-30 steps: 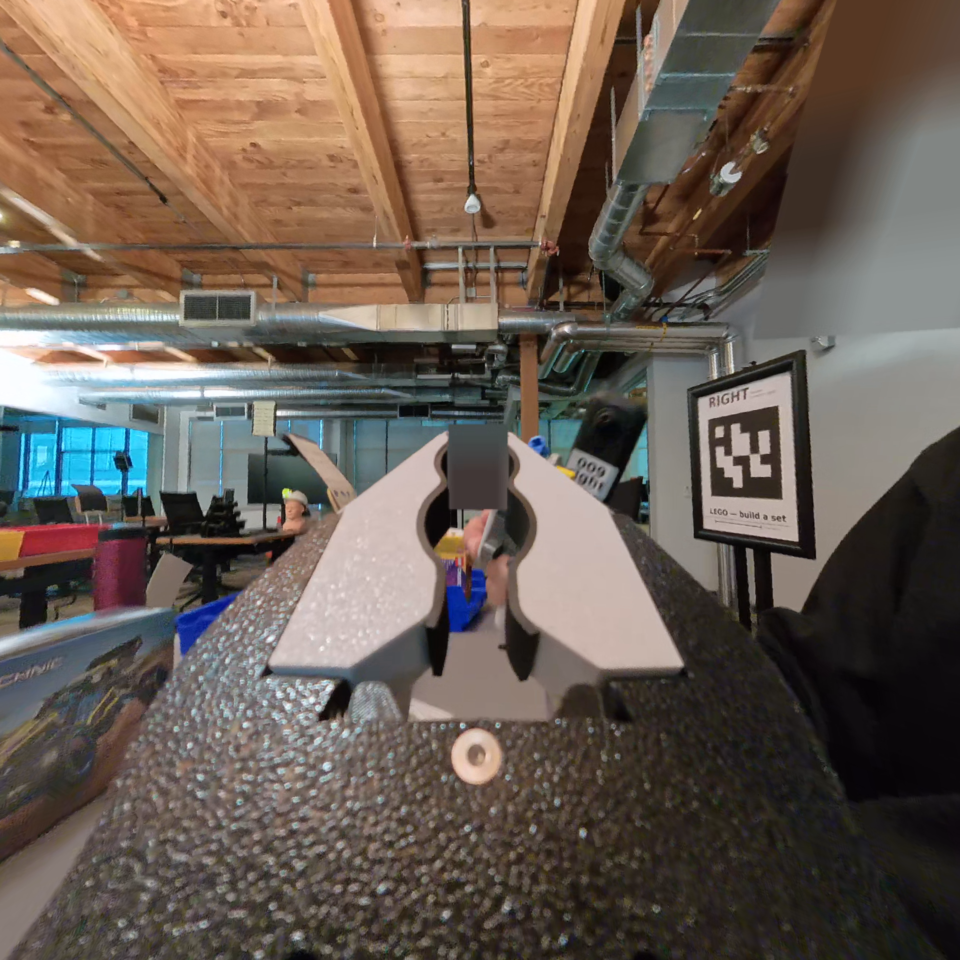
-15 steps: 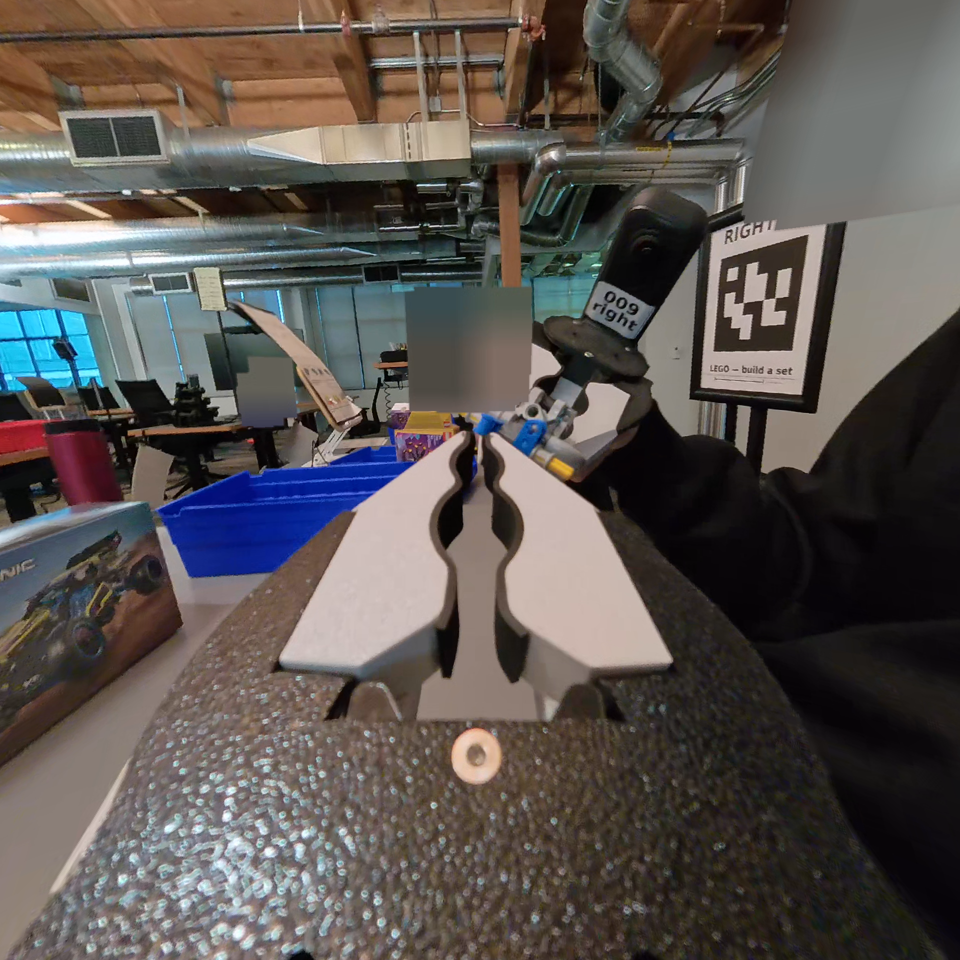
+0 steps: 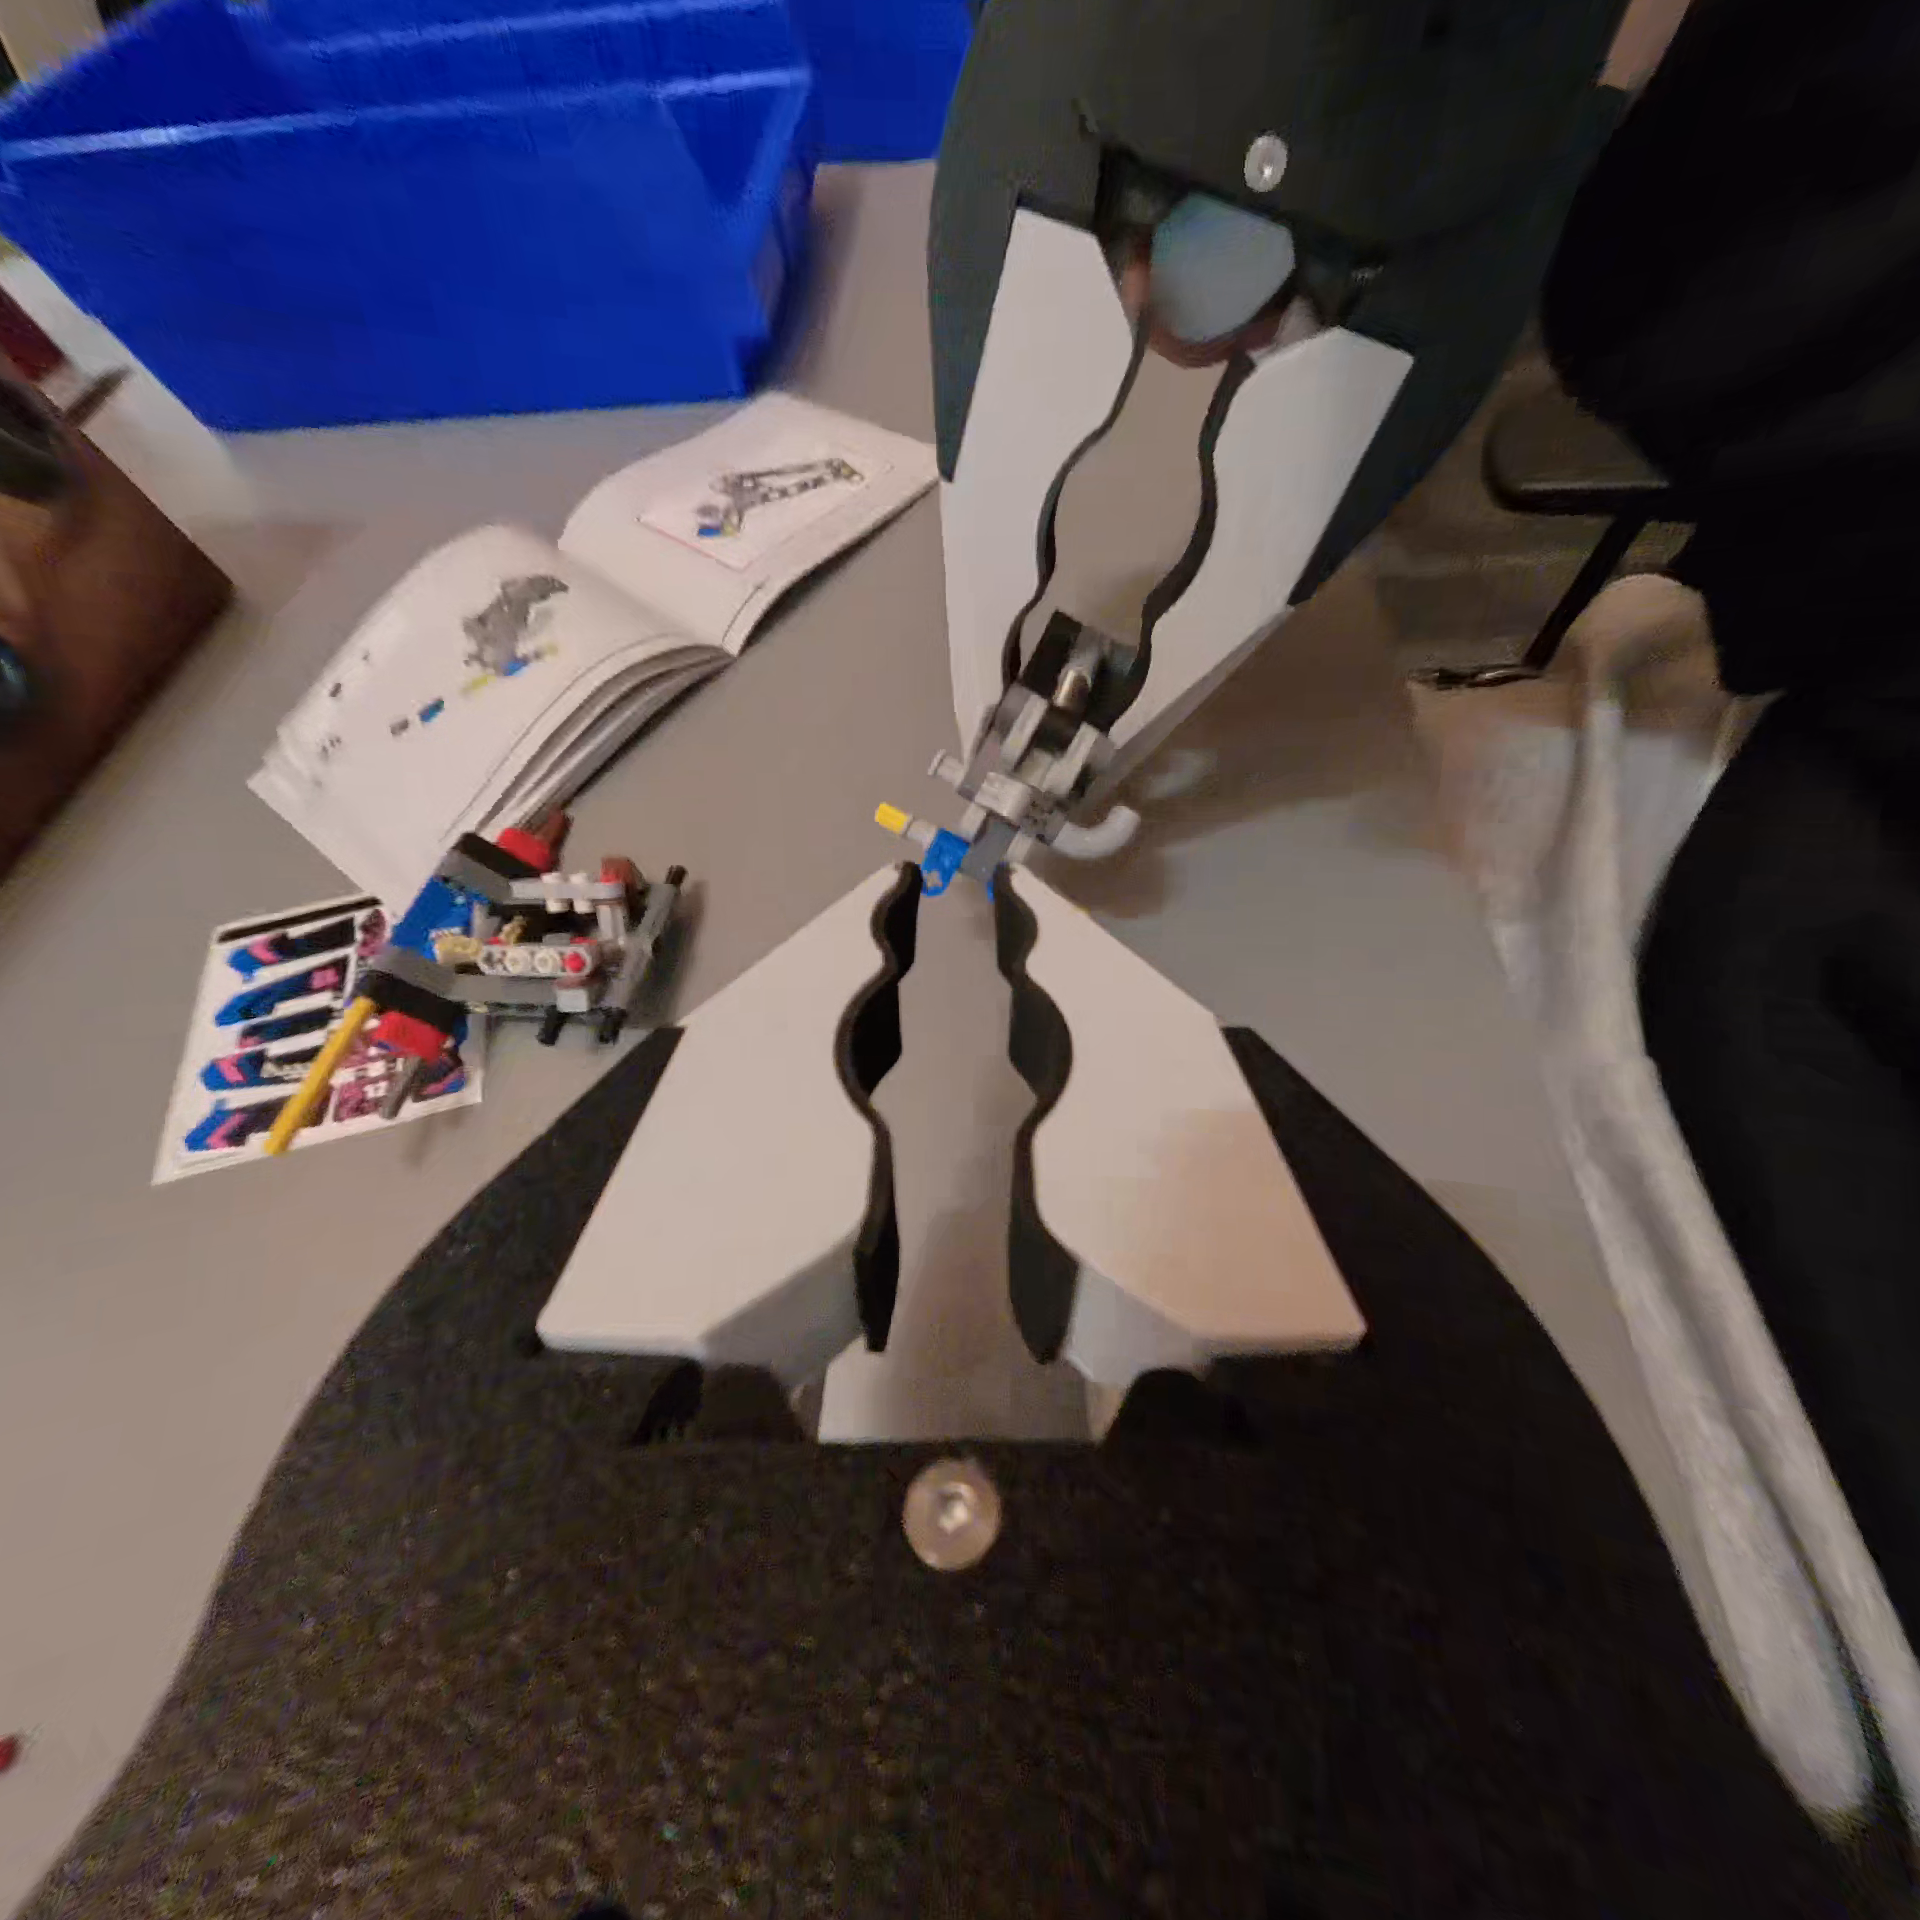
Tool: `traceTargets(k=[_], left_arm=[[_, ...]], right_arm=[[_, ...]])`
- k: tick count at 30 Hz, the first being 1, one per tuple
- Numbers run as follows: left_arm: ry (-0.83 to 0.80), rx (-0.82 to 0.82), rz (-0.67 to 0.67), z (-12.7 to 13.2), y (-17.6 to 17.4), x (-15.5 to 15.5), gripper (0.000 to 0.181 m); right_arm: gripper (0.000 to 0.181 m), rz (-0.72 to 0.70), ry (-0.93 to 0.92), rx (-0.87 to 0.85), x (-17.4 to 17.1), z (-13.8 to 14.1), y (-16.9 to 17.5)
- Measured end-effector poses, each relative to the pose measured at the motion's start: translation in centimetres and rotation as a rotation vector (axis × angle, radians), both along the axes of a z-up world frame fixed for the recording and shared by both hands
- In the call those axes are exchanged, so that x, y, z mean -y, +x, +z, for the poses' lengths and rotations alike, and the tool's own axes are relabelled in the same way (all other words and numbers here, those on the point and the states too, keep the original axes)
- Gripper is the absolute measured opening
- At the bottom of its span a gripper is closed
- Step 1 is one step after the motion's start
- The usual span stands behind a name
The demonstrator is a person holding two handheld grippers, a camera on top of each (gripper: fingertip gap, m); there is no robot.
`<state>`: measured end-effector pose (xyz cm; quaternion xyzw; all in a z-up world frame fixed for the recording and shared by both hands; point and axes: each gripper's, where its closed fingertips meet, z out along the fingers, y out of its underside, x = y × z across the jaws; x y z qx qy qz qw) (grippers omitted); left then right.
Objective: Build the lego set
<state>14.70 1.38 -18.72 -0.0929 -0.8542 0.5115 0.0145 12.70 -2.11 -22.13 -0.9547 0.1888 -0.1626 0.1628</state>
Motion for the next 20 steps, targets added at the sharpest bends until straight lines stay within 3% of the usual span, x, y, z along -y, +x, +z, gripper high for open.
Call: traceTargets(k=[1,5,13,20], left_arm=[[0.003,-0.015,0.015,-0.3,0.0,0.5,0.012],[0.09,-0.108,-0.005,-2.5,-1.0,1.3,0.013],[0.21,-0.062,0.025,-5.2,-0.3,1.0,0.015],[0.118,-0.077,0.035,-3.7,-0.1,1.5,0.01]], right_arm=[[0.021,0.004,0.003,-0.023,0.0,-0.6,-0.1],[0.022,0.0,0.021,-0.1,0.5,-2.4,-0.6],[0.022,-0.007,0.102,-0.131,0.3,-2.6,-0.9],[0.024,0.007,0.149,-0.117,0.5,-2.6,-0.9]])
